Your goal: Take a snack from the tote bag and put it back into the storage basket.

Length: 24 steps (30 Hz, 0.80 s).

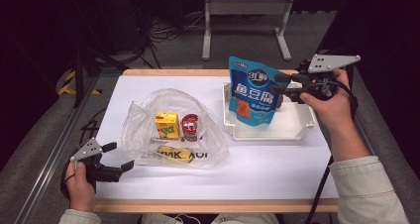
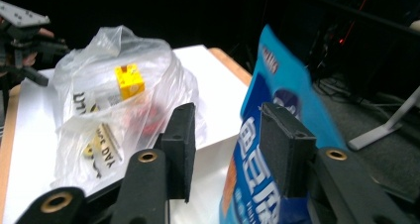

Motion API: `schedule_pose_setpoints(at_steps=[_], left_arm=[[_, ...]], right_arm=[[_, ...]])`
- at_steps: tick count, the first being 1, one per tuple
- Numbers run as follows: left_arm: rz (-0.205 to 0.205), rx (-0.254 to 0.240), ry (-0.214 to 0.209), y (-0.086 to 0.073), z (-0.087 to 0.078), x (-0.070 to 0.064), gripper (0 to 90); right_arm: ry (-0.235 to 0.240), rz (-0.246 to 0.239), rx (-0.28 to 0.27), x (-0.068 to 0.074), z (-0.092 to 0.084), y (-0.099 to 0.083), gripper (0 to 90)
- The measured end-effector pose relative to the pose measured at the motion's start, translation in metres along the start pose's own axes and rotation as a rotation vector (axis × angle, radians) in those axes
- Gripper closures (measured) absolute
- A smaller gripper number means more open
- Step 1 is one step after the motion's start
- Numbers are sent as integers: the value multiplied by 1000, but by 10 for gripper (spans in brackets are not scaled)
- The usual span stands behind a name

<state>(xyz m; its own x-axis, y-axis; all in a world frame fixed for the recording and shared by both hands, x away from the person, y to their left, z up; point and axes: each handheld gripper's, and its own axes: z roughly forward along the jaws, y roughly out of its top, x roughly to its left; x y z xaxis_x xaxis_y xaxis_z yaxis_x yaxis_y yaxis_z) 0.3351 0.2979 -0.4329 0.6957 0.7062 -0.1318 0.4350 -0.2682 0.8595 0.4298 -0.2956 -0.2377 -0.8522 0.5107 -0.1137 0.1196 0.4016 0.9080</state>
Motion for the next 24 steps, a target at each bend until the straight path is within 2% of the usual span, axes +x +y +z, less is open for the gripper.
schedule_pose_setpoints(at_steps=[3,5,9,13,24], left_arm=[[0,-1,0,0,0,0,10],[-1,1,0,0,-1,0,10],[-2,-1,1,0,0,0,10],[-2,-1,0,0,-1,0,10],[-1,-2,1,0,-1,0,10]], right_arm=[[34,24,34,2,5,-10,649],[36,27,50,3,7,-14,668],[43,45,105,3,13,-28,778],[44,58,130,2,16,-36,845],[36,68,214,-1,30,-63,899]])
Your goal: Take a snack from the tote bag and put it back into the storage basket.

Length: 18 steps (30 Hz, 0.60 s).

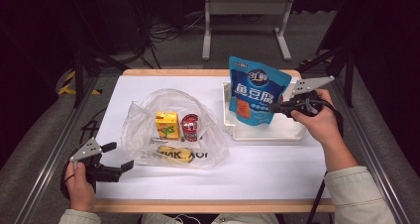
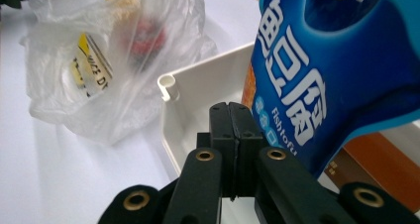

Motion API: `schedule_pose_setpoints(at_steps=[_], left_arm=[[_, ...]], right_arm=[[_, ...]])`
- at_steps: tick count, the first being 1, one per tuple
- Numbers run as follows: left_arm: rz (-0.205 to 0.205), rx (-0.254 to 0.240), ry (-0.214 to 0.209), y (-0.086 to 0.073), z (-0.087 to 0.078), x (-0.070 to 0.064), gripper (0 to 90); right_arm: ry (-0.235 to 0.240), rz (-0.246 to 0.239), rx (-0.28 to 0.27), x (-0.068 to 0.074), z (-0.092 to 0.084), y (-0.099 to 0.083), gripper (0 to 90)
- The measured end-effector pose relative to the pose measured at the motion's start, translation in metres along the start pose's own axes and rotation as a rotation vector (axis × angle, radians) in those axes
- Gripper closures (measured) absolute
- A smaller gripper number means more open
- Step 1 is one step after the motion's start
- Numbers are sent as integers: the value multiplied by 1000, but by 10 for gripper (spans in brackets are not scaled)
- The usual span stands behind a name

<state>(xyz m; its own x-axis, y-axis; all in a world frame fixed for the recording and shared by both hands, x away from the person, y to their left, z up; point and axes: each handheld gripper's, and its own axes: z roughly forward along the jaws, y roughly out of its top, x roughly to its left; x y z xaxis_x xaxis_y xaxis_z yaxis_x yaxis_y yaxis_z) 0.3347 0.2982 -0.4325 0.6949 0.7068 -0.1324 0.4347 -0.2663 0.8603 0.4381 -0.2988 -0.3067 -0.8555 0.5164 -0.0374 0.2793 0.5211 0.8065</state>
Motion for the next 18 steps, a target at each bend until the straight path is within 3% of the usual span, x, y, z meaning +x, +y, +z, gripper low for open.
schedule_pose_setpoints(at_steps=[5,7,18], left_arm=[[1,1,-2,0,0,0,10],[2,-3,0,0,0,0,10],[0,1,-1,0,0,0,10]], right_arm=[[-14,-1,34,-2,9,-8,900],[-29,-5,74,-2,17,-15,900],[-31,21,110,-6,35,-33,899]])
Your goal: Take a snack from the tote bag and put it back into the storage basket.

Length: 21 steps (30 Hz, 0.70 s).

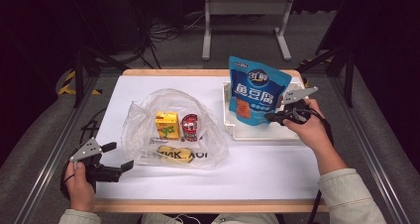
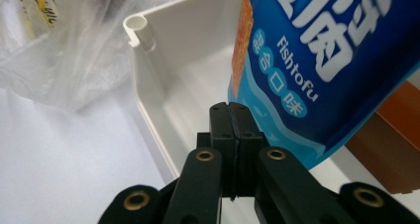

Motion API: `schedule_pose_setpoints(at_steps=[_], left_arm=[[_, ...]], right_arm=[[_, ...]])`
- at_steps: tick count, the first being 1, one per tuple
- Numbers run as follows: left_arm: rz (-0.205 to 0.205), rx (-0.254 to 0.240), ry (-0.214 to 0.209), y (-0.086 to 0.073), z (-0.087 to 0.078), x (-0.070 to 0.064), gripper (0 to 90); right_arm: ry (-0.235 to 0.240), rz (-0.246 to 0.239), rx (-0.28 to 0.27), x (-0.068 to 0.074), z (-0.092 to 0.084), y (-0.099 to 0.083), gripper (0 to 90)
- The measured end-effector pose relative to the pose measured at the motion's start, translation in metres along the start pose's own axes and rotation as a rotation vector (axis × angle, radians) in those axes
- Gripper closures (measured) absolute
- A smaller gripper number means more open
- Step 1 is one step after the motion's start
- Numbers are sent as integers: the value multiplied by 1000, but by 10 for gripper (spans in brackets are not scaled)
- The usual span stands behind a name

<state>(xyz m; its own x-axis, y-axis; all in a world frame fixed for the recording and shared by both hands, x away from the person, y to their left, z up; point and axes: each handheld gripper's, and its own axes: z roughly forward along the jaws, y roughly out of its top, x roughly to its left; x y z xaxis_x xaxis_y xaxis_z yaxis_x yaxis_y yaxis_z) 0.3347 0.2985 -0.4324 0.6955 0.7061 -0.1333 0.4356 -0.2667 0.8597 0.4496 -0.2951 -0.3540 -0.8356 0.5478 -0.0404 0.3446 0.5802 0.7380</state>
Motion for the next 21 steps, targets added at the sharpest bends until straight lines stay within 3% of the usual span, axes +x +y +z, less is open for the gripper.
schedule_pose_setpoints(at_steps=[21], left_arm=[[1,-9,-1,0,0,0,10]], right_arm=[[-109,-55,57,-3,32,-12,899]])
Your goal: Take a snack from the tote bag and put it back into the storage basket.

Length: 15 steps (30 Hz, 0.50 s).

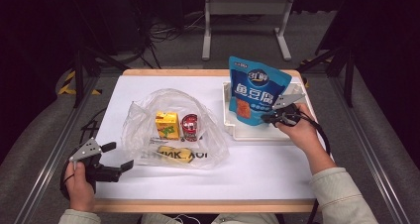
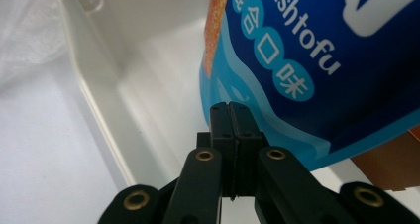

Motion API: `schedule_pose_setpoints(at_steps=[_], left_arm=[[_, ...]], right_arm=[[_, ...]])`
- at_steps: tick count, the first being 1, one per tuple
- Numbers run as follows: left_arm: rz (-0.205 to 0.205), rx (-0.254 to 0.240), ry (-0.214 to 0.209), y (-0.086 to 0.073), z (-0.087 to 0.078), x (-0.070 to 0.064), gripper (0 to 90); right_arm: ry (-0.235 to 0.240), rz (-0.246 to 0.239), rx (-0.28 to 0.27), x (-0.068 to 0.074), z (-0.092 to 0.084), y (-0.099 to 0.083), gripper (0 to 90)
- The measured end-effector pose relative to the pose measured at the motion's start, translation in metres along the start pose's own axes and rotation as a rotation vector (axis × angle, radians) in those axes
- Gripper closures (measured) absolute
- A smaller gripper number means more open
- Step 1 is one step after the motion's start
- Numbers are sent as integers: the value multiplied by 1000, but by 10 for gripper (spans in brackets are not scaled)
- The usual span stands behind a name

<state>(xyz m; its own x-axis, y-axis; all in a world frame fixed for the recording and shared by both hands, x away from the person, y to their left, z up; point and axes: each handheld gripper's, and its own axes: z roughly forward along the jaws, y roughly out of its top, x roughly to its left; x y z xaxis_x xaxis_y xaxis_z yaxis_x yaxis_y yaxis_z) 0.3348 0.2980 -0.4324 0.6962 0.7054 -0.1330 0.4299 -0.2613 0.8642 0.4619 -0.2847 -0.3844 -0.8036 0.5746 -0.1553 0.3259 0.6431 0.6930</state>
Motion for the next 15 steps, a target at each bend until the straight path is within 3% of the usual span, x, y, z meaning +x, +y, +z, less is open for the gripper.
schedule_pose_setpoints(at_steps=[10,15], left_arm=[[1,5,0,0,0,0,10],[-1,5,0,0,0,0,10]], right_arm=[[-76,34,39,-5,11,-8,900],[-73,64,39,-11,12,-9,899]])
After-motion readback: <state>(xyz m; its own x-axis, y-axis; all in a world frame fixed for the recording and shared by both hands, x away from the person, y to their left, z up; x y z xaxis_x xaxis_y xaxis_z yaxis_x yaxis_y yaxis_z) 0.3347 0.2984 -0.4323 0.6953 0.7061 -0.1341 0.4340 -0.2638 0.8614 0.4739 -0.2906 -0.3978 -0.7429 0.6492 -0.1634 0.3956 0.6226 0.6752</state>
